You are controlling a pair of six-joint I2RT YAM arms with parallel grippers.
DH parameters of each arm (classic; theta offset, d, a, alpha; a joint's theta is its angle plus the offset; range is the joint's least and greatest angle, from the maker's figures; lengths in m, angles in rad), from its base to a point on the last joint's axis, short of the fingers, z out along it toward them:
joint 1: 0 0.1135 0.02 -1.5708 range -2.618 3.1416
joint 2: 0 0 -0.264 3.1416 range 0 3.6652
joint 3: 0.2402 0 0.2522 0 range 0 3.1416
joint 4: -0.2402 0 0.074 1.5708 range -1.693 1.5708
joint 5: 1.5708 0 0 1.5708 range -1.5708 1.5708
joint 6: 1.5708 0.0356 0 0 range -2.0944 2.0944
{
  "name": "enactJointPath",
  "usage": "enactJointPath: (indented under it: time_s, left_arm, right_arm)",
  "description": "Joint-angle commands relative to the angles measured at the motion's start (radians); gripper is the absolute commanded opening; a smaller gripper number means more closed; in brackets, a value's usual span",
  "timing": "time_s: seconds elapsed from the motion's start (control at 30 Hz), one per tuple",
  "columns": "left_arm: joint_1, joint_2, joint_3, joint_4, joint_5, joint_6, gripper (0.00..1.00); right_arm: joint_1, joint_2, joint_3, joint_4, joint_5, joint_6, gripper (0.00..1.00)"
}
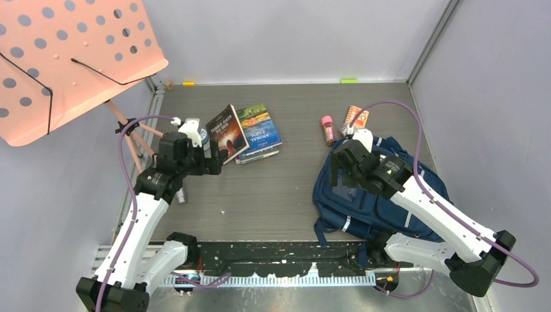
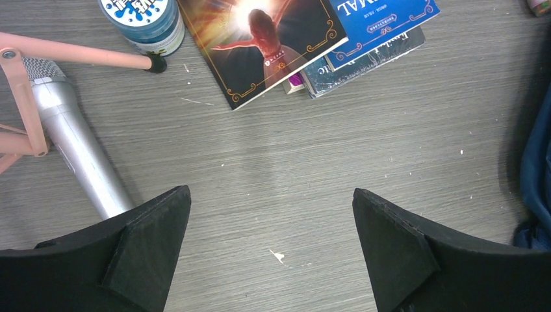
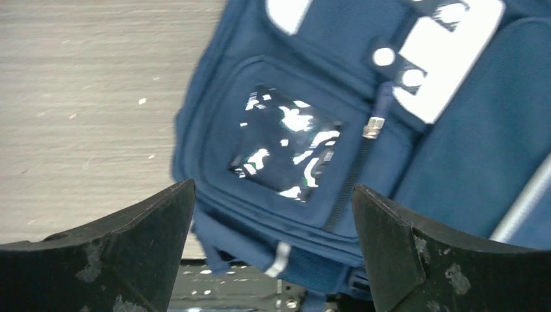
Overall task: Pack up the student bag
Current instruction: Move the student bag to the center of the board.
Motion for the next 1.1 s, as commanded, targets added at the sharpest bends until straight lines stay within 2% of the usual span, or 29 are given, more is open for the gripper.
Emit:
enactJointPath:
  time_s: [0.0,0.1,0.13,0.53,0.83,0.9,0.97,1.0,1.03,1.07]
  left_arm:
    - [-0.005,-0.001,0.005,0.035,0.007,0.021,0.99]
    - [-0.005,-0.002,0.005,0.035,0.007,0.024,0.99]
    - [-0.005,-0.004,0.005,0.033,0.003,0.026,0.99]
    - [-0.005,0.009,0.006,0.032,-0.009,0.029,0.99]
    - [-0.005,0.012,0.008,0.029,-0.010,0.029,0.99]
    - [-0.005,0.009,0.008,0.029,-0.013,0.028,0.99]
    - [-0.005,0.007,0.008,0.027,-0.014,0.027,0.99]
    - [-0.005,0.006,0.008,0.027,-0.014,0.027,0.99]
    - [-0.005,0.002,0.008,0.028,-0.014,0.026,0.99]
    - [-0.005,0.000,0.008,0.029,-0.014,0.026,0.99]
  right_arm:
    - [0.000,-0.018,-0.063,0.216,-0.261,-0.042,0.95]
    - [0.001,0.025,-0.140,0.280,-0.431,-0.125,0.89]
    - [0.000,0.057,-0.150,0.288,-0.435,-0.131,0.88]
    - [0.042,0.218,-0.143,0.337,-0.150,-0.160,0.83]
    - [0.092,0.324,-0.106,0.297,-0.060,-0.134,0.75]
    - [0.114,0.340,-0.109,0.297,-0.048,-0.115,0.69]
    - [0.128,0.356,-0.111,0.290,-0.026,-0.090,0.54]
    - [0.133,0.361,-0.111,0.287,-0.018,-0.080,0.39]
    - [0.142,0.366,-0.112,0.282,-0.006,-0.066,0.33]
    - [0.146,0.366,-0.111,0.281,-0.004,-0.061,0.22]
